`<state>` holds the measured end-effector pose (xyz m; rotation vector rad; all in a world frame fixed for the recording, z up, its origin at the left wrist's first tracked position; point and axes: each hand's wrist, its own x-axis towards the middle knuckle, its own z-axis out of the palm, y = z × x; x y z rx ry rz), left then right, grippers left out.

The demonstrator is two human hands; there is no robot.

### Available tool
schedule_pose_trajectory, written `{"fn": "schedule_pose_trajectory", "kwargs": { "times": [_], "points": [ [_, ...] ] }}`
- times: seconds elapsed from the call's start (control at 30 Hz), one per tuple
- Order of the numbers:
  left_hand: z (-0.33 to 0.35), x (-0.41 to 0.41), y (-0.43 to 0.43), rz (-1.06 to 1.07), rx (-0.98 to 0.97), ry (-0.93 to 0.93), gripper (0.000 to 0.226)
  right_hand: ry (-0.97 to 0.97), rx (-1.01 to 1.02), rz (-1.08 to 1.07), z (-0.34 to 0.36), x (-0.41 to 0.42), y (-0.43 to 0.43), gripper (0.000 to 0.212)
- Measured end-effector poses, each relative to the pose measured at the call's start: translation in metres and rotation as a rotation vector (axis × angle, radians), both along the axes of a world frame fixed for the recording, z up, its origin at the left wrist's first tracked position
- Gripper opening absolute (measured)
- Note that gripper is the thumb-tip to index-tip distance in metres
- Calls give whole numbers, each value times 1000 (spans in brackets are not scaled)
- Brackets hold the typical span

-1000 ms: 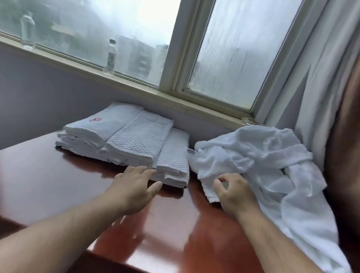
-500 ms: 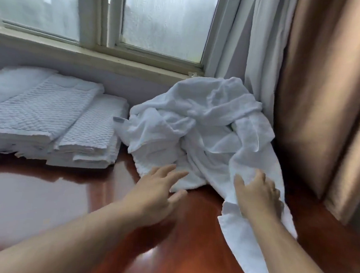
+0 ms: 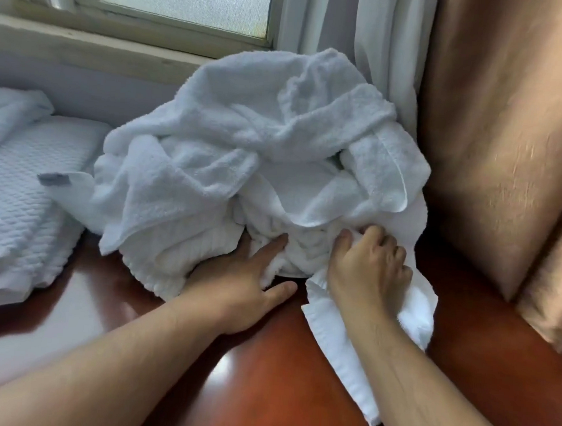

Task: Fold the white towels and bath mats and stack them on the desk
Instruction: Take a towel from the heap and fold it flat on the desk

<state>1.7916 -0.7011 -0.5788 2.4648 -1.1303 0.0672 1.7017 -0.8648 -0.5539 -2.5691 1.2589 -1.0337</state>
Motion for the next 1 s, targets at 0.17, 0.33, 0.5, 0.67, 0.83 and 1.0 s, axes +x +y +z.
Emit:
{"fn": "schedule_pose_trajectory", "kwargs": {
  "times": [0.17,0.33,0.5,0.67,0.83,1.0],
  "points": [
    [3,-15,18,-30,-34,-51,68,-218,-50,155,6,-36,16,29],
    [11,-29,64,-32,-747,379,42,-417,93,400,18,-78,63,44],
    [13,-44,121,-82,-1111,1002,56,-468,549,832,37,-91,131,43],
    [13,-56,150,-195,-985,1161,76,-515,959,984,47,-81,173,38],
    [27,-64,158,-547,-792,905,70,-867,1625,1213,90,-55,175,28],
    [24,-57,147,-250,-914,760,37,-716,1383,1055,110,-28,177,34]
  ]
}}
